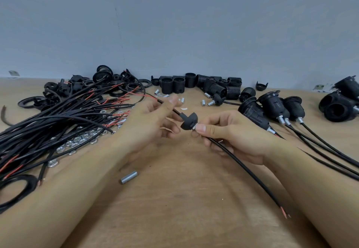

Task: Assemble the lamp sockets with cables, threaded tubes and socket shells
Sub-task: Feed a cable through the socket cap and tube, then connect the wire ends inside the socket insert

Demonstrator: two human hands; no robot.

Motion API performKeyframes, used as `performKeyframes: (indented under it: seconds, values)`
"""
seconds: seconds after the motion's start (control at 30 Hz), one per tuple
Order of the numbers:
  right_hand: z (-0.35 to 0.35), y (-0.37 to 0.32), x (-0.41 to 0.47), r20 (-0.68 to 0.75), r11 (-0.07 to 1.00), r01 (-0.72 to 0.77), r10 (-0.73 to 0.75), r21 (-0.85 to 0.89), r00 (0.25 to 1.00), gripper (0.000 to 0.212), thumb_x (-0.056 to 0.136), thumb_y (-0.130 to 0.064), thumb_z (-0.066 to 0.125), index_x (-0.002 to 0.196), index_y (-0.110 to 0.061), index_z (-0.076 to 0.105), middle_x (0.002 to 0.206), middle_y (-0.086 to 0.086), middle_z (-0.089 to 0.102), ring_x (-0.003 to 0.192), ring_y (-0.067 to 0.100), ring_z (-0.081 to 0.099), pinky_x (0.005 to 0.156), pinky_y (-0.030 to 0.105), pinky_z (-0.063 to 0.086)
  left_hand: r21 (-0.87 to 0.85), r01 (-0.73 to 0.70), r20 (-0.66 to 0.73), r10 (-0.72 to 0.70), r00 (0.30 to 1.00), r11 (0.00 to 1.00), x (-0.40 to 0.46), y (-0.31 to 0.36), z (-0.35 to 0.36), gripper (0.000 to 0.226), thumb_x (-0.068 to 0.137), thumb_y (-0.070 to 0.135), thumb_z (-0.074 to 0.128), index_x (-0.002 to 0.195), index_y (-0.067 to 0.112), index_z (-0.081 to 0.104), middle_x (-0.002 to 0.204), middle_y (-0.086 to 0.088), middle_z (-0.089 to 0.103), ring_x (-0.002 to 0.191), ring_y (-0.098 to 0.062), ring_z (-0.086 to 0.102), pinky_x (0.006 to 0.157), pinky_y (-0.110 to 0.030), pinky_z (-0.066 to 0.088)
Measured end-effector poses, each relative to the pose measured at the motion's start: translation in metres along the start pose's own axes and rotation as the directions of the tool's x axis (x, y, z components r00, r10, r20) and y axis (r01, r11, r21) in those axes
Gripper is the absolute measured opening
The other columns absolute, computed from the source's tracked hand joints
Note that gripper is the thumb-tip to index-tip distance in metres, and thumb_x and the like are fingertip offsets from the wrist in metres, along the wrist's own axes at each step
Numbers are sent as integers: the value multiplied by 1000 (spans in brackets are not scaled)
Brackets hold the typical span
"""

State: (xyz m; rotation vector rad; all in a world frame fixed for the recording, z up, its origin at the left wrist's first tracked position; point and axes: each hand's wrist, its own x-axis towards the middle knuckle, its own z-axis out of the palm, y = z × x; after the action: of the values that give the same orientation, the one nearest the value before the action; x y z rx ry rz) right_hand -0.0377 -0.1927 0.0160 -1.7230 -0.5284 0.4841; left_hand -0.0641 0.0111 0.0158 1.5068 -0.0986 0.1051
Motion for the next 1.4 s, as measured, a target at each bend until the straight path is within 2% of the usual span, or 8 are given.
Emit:
performKeyframes:
  seconds: [0.17,0.27,0.47,0.6,0.87,1.1,1.2,1.4]
  values:
    - [1,2,2,-244,909,-8,-104,-418,964,23,87,-6,70,106,-19,68,94,-4,69,79,6,61,69,14,48,48,-57,-52,60,997,997,-2,-7,2,10,88,13,67,88,4,73,82,-11,76,64,-17,70,61,-24,59]
    - [8,-1,1,-219,959,91,-152,-267,964,41,91,-2,61,126,-23,57,110,-8,68,103,4,63,88,14,49,123,5,2,-6,1000,992,-5,-16,11,18,90,20,68,91,4,75,79,-10,76,66,-18,73,61,-25,59]
    - [30,3,4,-171,904,265,-335,-336,926,18,94,-16,62,112,-15,67,79,1,71,75,41,62,74,51,51,461,-152,63,139,988,874,-2,-21,15,59,95,55,40,70,12,71,62,5,70,55,-8,64,58,-24,51]
    - [24,7,5,-181,908,224,-302,-355,936,11,94,-16,64,97,-18,75,68,1,68,63,16,60,60,20,46,618,-256,7,321,947,743,2,-16,-4,42,92,53,51,66,25,69,60,10,68,55,-3,63,55,-18,47]
    - [16,10,13,-345,975,182,-217,-131,913,27,97,0,54,105,-23,65,83,6,66,44,14,57,43,24,43,682,-214,-92,372,924,700,23,-6,-18,28,97,36,59,76,22,72,68,13,69,63,-1,61,57,-14,43]
    - [10,12,15,-288,974,141,-188,-178,939,22,102,-10,48,104,-29,60,73,-3,63,40,13,52,43,20,41,965,-88,46,168,985,245,147,3,-27,52,95,27,60,141,7,48,140,-16,52,131,-33,45,106,-39,37]
    - [11,12,13,-262,990,124,-136,-64,955,27,103,-8,44,105,-31,59,80,5,63,53,26,66,47,26,49,987,-87,75,95,993,138,176,-6,-26,49,95,29,62,138,7,51,139,-17,53,126,-34,48,103,-40,40]
    - [11,13,16,-353,968,175,-229,-179,907,43,98,6,41,105,-31,61,101,0,65,66,16,70,55,26,52,929,-85,-49,346,937,360,156,-11,-26,40,82,23,72,117,12,54,108,-8,54,97,-26,54,78,-31,37]
